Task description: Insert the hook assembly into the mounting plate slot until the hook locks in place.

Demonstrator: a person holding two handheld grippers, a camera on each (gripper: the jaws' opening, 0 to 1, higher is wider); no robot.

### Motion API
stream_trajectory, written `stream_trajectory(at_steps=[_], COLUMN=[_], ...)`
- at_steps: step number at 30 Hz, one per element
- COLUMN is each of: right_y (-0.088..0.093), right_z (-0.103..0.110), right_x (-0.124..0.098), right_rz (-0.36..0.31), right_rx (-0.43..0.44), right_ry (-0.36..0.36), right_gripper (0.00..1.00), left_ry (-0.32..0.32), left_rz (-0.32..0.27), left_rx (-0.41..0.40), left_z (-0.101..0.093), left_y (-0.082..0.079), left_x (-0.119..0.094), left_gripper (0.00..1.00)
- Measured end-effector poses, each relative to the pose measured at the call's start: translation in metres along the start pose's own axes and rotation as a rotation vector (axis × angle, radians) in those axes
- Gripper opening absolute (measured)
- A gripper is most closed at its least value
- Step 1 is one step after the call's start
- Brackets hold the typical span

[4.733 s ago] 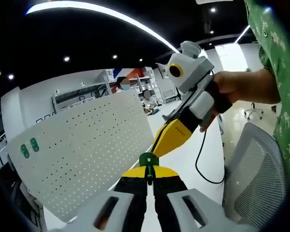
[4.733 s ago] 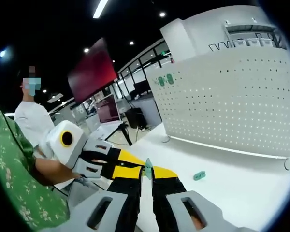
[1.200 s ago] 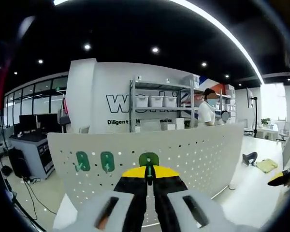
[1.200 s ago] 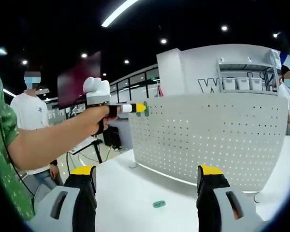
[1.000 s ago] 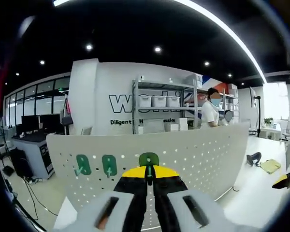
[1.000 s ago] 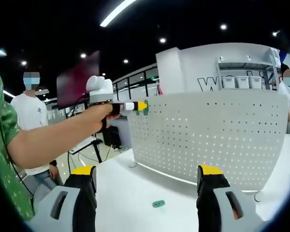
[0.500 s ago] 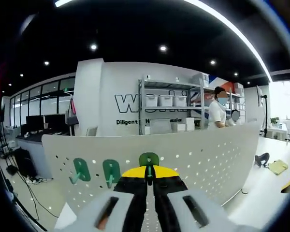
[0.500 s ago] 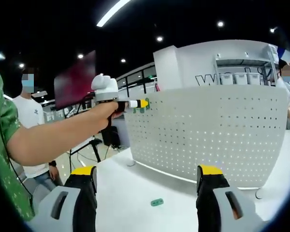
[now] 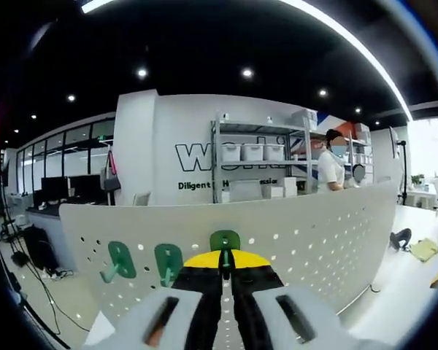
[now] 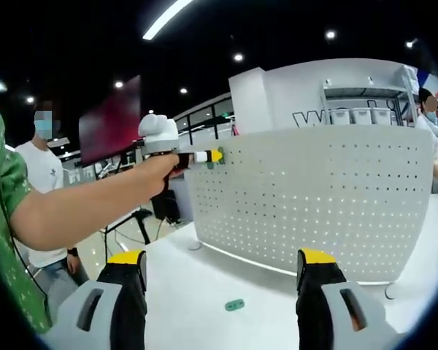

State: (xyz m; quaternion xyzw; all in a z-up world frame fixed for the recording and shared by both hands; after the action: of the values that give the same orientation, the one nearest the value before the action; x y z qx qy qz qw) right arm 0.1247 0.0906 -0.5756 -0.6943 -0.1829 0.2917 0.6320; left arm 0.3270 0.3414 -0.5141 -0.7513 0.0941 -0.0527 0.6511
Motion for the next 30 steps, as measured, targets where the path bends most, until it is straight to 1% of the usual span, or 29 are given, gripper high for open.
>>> stream_trajectory(at_steps=[6,16,30], right_y=[0.0013,0.0015,0.0024], right_z=[-0.0001,-0.0017,-0.0019], right_x=[-0.0001,-0.0009,-0.0002], right_rz=[0.004,0.005,0.012], right_rx=[0.003,0.003,0.003], right_ry=[0.002,0.006,0.004], right_gripper=[0.87,0.86,0.86], left_ry=[0.001,-0.017,-0.032], left_rz=[-0.001,-0.024,-0.038], left_rx=[0.001,0.038,0.067], left_z=[-0.0031,-0.0051,0.0011], left_y=[0.0021,0.0045,0.0085], left_x=[0.0,-0.0002,0.0061], left_gripper=[0.03,0.03,0.03])
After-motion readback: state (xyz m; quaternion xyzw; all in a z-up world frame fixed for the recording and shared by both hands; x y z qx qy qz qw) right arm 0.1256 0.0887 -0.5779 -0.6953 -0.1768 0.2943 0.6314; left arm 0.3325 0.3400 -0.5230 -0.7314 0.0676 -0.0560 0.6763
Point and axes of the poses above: the point that each gripper's makers call its tool centre point, and the gripper's own axes: x roughly forward along the fingers, z roughly to its left, y roughly out of its underside, the point moved 9 cm from there along -x, roughly backward along the fingers, and after that the axes turned 9 degrees about -x, right-handed, at the moved point
